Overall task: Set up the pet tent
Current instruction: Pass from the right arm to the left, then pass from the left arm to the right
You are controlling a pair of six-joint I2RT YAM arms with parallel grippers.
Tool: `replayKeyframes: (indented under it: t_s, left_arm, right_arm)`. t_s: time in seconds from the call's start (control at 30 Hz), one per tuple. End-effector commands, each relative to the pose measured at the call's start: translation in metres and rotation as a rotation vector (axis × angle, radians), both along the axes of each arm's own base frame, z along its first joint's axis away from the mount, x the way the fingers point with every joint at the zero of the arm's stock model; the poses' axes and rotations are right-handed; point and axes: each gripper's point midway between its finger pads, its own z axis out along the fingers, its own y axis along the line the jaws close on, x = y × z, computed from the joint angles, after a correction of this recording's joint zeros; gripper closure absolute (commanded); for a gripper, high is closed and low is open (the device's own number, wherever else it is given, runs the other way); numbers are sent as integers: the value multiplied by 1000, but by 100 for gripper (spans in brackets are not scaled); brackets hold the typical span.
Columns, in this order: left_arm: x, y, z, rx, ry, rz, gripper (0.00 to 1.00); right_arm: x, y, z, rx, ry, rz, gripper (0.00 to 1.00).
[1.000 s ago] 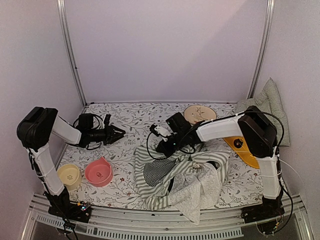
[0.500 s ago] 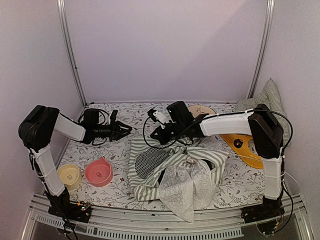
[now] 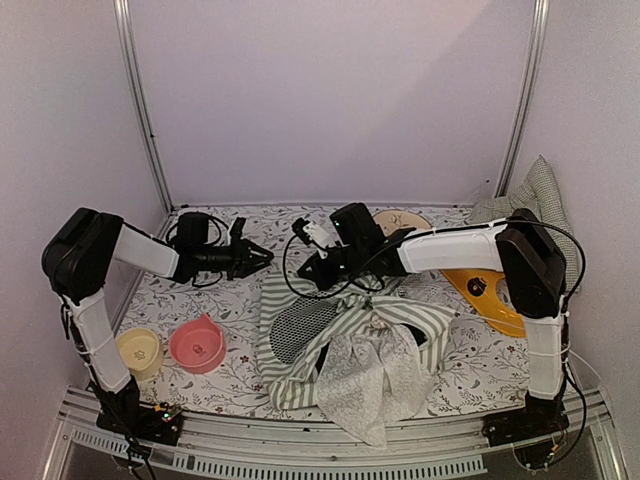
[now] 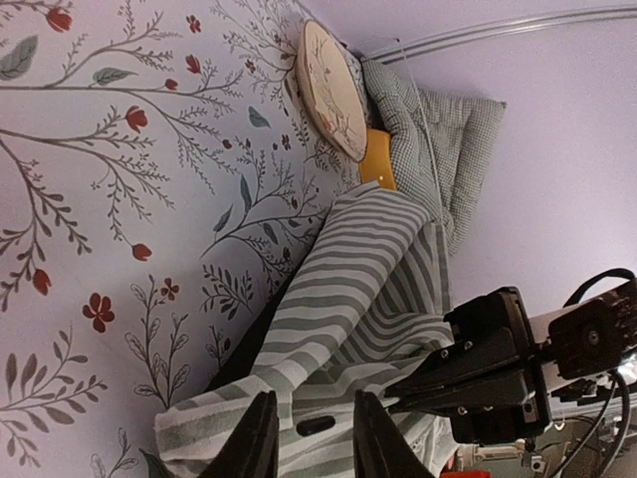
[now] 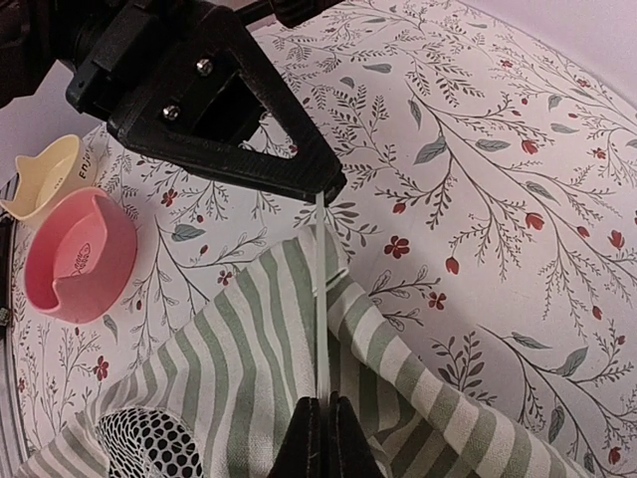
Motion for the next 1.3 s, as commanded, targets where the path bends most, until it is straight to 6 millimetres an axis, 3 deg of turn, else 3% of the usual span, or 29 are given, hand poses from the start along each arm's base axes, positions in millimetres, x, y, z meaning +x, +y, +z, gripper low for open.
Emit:
replayKeyframes:
  t_s: [0.0, 0.07, 0.2, 0.37, 0.47, 0.63, 0.87, 1.1, 1.27]
  left_arm:
    - [1, -3, -2, -8, 17, 10, 78]
    - [2, -5, -2, -13, 23, 3, 90]
    - [0, -8, -2, -29, 31, -15, 100]
    - [-4, -13, 1, -48, 37, -32, 100]
    - [-9, -16, 5, -73, 41, -47, 100]
    - [-16, -18, 6, -101, 58, -59, 100]
    - [-20, -22, 15, -118, 45, -73, 100]
    - [-22, -25, 16, -120, 45, -83, 100]
    - [-22, -24, 16, -118, 41, -77, 100]
  right_arm:
    - [0, -2, 15, 3, -10, -9, 100]
    - [0, -2, 14, -1, -9, -10, 100]
    - [0, -3, 13, -6, -6, -10, 100]
    - [0, 0, 9, -12, 5, -3, 99]
    - [3, 3, 6, -18, -13, 11, 85]
    - [9, 15, 5, -20, -29, 41, 72]
    - [17, 32, 2, -35, -31, 73, 70]
    - [21, 43, -2, -43, -23, 81, 76]
    - [20, 43, -5, -55, -15, 78, 100]
